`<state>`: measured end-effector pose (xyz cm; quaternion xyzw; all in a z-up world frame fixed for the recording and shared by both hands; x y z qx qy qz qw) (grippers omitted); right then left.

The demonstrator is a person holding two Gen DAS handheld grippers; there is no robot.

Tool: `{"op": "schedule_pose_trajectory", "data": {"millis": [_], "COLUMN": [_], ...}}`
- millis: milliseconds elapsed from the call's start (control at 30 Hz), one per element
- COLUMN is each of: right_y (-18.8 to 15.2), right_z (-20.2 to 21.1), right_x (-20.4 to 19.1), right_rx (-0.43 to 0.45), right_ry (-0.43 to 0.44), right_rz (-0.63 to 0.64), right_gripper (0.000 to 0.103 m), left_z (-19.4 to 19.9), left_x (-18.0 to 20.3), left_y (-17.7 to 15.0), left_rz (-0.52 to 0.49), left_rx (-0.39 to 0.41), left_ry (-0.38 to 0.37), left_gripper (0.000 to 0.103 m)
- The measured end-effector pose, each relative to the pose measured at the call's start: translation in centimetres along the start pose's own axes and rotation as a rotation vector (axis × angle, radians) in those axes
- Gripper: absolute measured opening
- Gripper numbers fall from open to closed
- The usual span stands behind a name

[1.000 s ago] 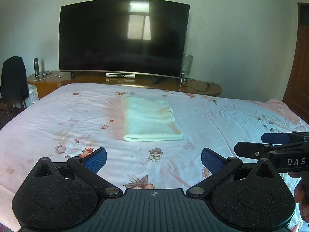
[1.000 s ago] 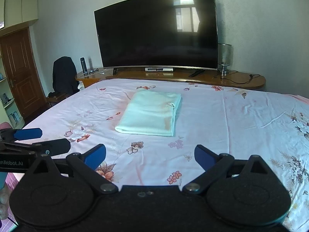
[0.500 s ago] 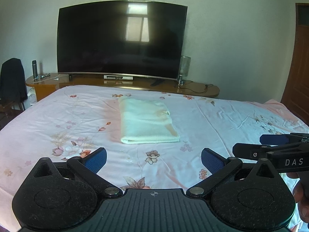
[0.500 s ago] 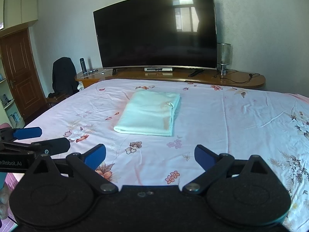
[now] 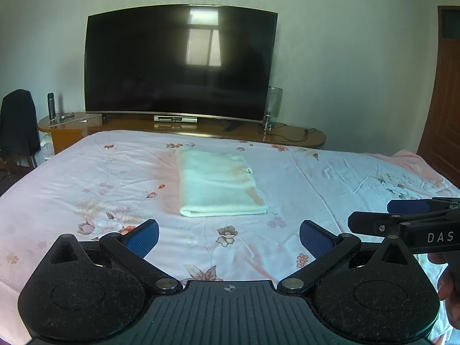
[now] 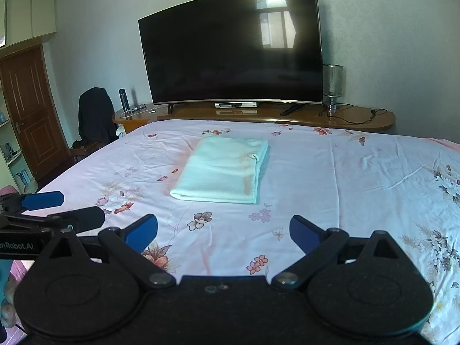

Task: Fold small clothes

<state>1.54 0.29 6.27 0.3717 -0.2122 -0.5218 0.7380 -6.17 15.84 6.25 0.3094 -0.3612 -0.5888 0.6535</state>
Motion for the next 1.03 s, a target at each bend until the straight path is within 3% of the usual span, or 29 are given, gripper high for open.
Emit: {"op": "schedule_pose_trajectory", "data": {"millis": [1033], "right_y": [0.39], "right_z": [-0.47], "right_x": [-0.72], "right_rx": [0.001], "right_ry": [-0.013], "right_rz": [-0.009], "right_gripper": [0.098], "left_z": [-0.28], "left_x": [-0.46], "left_y": [0.23], "left_rz": [0.031], "left_rx": [0.015], "left_ry": [-0.007], "left_gripper": [0.103]}}
Point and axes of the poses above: each gripper's, at about its wrist camera, not at the fingertips, and z roughly against the way its jaws point, x to its right, y to its top, the point moved 3 cm from there along -z, roughly the way its jaws point, and after that the axes turned 6 degrees about -x, right-handed, at the moved point
